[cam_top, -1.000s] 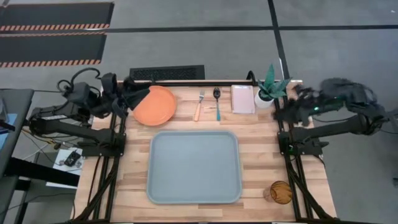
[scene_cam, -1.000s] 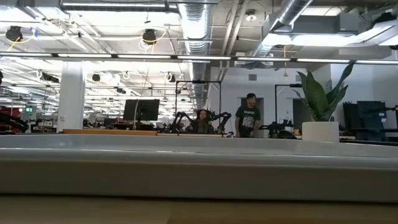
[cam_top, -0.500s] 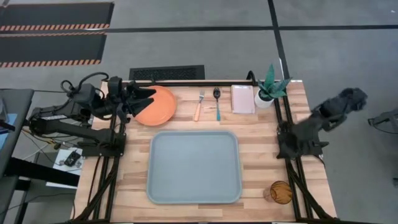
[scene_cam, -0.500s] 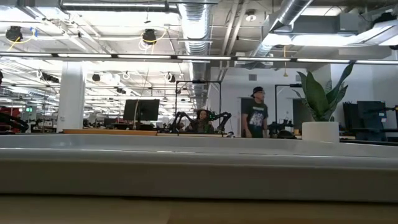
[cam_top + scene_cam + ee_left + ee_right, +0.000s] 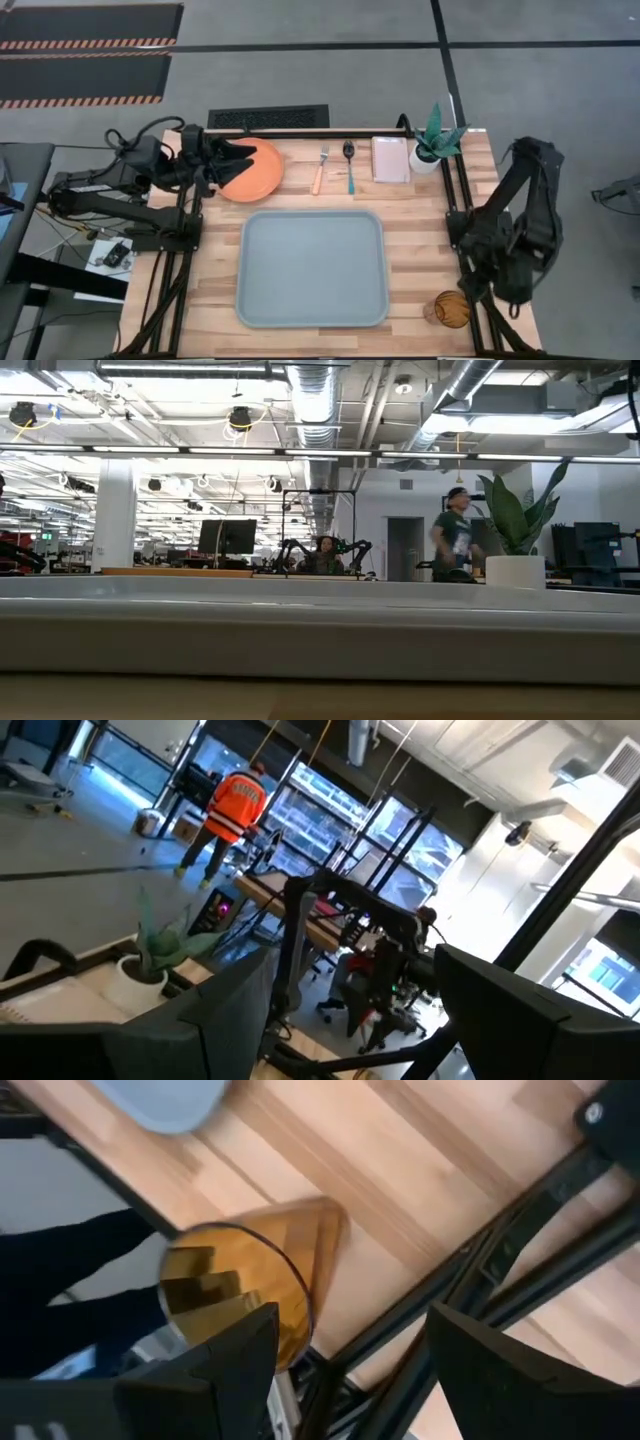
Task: Pick and place plate/cup/fork/spoon on tray
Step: Put the brown cup on the gray tray
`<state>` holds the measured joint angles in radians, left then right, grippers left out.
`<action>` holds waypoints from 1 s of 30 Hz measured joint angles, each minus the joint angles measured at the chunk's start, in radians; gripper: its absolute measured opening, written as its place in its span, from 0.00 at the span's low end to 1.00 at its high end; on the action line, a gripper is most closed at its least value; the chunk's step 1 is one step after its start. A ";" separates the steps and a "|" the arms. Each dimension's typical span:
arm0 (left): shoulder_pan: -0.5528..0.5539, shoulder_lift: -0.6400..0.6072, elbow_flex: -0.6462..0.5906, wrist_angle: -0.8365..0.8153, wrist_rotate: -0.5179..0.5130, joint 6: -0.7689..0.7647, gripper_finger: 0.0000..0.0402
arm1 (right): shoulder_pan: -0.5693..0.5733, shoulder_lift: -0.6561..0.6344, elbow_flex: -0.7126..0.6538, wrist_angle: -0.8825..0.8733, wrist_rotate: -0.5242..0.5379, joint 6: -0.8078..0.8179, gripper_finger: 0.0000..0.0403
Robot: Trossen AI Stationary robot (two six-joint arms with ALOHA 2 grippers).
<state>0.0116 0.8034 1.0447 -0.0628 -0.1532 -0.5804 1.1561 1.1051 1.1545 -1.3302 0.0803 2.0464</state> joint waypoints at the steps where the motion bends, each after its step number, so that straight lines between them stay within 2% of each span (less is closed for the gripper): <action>1: 0.000 0.001 0.000 0.004 0.000 0.000 0.66 | 0.006 0.019 0.000 0.005 0.000 0.015 0.68; 7: 0.000 0.002 0.000 0.000 0.000 -0.007 0.66 | 0.027 0.117 0.000 0.078 0.000 0.042 0.68; 16: 0.000 0.003 0.000 -0.001 -0.017 -0.015 0.66 | 0.026 0.218 0.000 0.024 -0.003 0.041 0.68; 24: 0.000 0.003 0.000 -0.046 -0.018 -0.029 0.66 | 0.029 0.249 -0.090 0.199 -0.012 0.047 0.68; 27: 0.000 0.009 0.000 -0.056 -0.019 -0.041 0.66 | 0.025 0.250 -0.102 0.220 -0.010 0.051 0.62; 30: 0.000 0.011 0.000 -0.058 -0.028 -0.042 0.66 | 0.017 0.245 -0.102 0.216 -0.010 0.051 0.50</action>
<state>0.0117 0.8142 1.0447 -0.1208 -0.1816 -0.6224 1.1727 1.3504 1.0527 -1.1138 0.0705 2.0975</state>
